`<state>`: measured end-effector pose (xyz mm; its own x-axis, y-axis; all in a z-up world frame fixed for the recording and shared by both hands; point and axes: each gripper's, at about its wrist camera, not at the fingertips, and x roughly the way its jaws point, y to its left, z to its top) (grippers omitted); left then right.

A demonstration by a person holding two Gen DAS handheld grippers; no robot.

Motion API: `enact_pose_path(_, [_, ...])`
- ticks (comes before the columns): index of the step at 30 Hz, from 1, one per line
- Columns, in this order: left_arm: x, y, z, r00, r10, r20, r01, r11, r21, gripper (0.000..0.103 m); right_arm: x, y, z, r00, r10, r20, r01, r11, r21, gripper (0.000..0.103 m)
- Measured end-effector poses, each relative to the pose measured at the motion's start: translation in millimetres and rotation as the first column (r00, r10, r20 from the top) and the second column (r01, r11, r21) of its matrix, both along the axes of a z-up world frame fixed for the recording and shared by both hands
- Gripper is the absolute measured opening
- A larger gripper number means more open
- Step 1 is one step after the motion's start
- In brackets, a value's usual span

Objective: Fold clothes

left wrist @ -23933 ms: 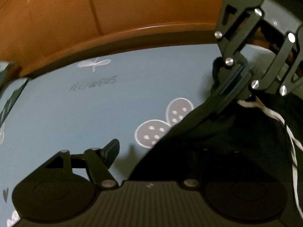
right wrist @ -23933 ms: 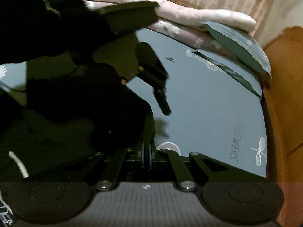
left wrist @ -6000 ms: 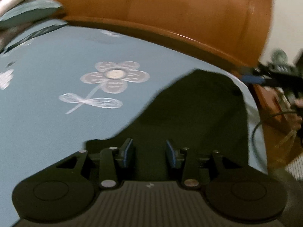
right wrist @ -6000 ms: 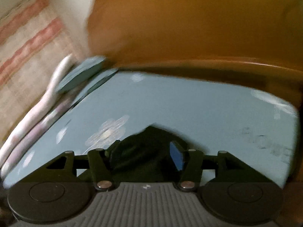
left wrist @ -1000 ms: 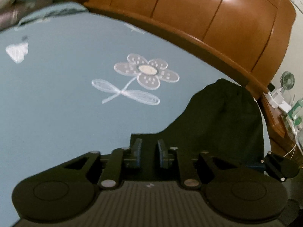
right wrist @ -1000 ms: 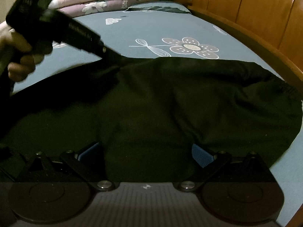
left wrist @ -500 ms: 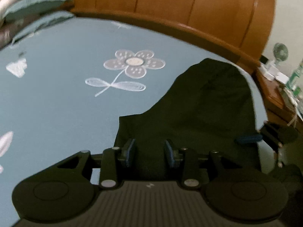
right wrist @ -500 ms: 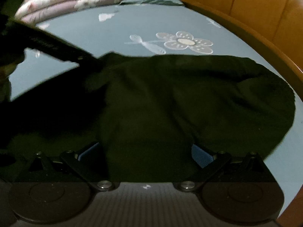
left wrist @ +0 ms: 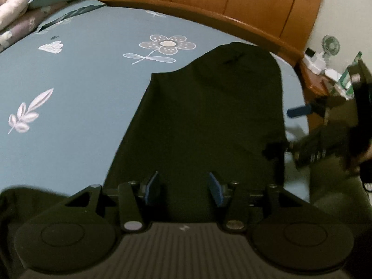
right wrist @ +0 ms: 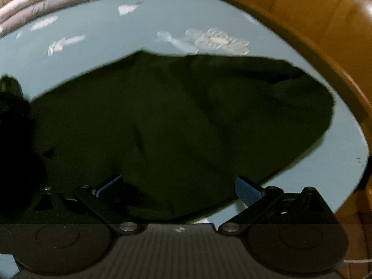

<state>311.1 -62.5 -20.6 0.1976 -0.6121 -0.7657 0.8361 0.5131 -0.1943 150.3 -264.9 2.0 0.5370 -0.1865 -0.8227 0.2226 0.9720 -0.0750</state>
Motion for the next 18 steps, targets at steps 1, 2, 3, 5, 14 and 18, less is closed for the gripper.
enact_pose_path(1, [-0.7, 5.3, 1.4, 1.000, 0.006, -0.006, -0.006, 1.000, -0.017, 0.050, -3.2, -1.6, 8.0, 1.000, -0.023, 0.017, 0.023, 1.000, 0.007, 0.103])
enact_pose_path(2, [-1.5, 10.6, 2.8, 1.000, 0.012, -0.012, -0.012, 0.999, -0.034, 0.053, -7.0, -3.2, 16.0, 0.998, -0.050, 0.036, 0.050, 0.999, 0.015, 0.103])
enact_pose_path(3, [-1.7, 14.9, 3.6, 1.000, 0.015, -0.014, -0.016, 0.999, -0.044, 0.053, -11.2, -5.4, 24.2, 0.995, -0.084, 0.057, 0.082, 0.996, 0.028, 0.103])
enact_pose_path(5, [-1.4, 22.2, 4.2, 1.000, 0.018, -0.010, -0.018, 0.998, -0.056, 0.053, -19.1, -10.3, 40.0, 0.983, -0.153, 0.099, 0.148, 0.987, 0.062, 0.103])
enact_pose_path(14, [-5.1, 53.5, -28.5, 0.989, -0.017, -0.148, 0.016, 1.000, -0.008, 0.055, -51.4, -32.5, 84.8, 0.895, -0.404, 0.188, 0.376, 0.911, 0.166, 0.103])
enact_pose_path(18, [-7.1, 58.8, -35.8, 0.987, -0.016, -0.158, 0.014, 1.000, -0.018, 0.057, -59.4, -43.7, 115.7, 0.861, -0.448, 0.242, 0.425, 0.894, 0.144, 0.103])
